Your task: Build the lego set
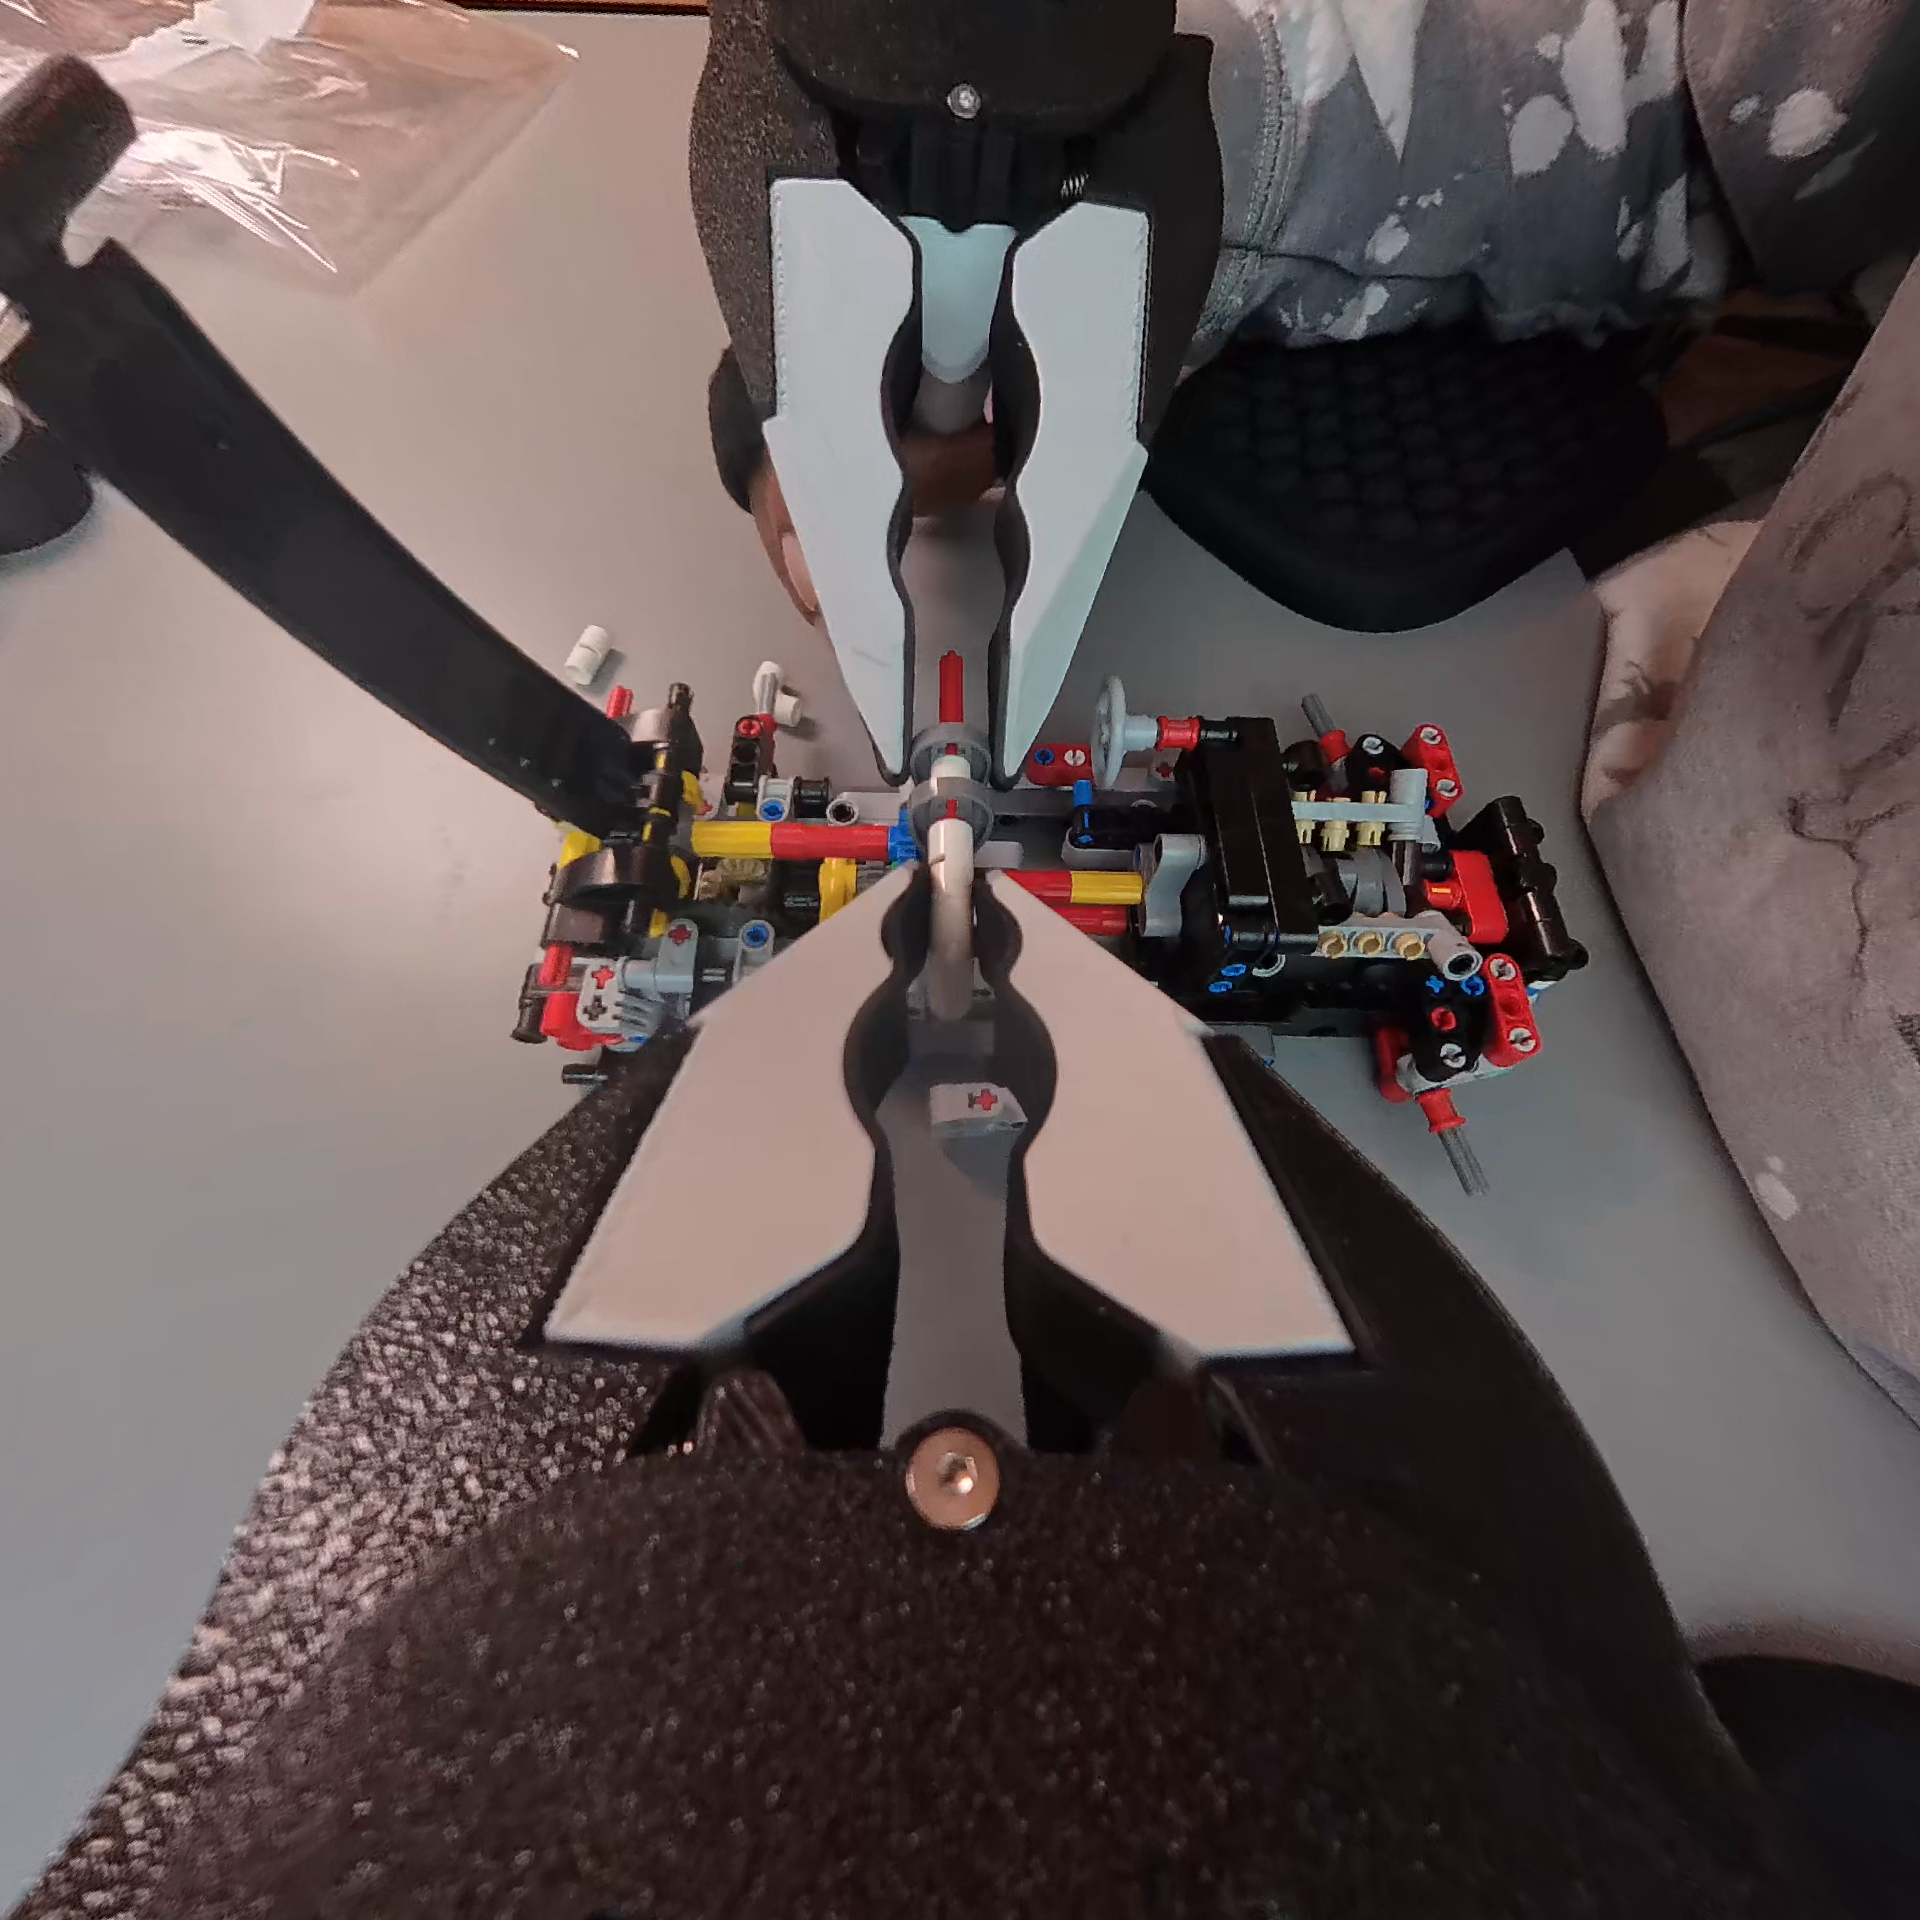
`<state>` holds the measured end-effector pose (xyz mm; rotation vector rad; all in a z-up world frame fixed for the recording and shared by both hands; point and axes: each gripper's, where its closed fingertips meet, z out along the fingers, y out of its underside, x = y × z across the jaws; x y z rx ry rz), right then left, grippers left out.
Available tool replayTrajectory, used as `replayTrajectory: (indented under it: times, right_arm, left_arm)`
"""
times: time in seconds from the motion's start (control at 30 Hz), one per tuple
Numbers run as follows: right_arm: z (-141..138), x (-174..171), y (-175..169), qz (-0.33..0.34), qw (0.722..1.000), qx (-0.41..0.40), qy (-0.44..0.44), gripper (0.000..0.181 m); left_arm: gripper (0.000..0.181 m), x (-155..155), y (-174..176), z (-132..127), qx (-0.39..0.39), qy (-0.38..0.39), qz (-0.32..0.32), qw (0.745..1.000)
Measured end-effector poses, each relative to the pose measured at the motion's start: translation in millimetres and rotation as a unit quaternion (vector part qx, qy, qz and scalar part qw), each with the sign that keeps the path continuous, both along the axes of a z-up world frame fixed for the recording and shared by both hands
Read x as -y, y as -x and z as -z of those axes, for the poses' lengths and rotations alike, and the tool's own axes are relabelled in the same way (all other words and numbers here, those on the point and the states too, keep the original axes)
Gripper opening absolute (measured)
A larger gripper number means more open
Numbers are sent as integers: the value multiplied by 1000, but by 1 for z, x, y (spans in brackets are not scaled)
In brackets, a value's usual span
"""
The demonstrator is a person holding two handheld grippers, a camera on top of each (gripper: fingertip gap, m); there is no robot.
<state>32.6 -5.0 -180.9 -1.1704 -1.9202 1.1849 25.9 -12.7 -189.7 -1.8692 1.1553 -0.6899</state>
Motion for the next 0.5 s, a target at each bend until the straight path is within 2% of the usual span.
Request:
replayTrajectory:
  times: [0.03,0.1,0.2,0.37,0.5]
  right_arm:
    - [0,0,0,-1,1000,-1,0,16]
    - [0,0,0,-2,1000,-1,0,16]
    - [0,1,1,1,1000,-3,4,16]
    - [1,2,2,2,1000,-5,-1,15]
    - [1,2,3,2,1000,-6,-8,16]
  left_arm:
    - [9,1,0,-1,3,-1,2,1000]
    - [8,0,1,-5,9,-3,1,1000]
    - [20,1,0,-7,12,-3,1,1000]
    - [26,-1,-8,-9,15,-5,-2,1000]
    - [16,-5,-10,-8,17,-4,-11,1000]
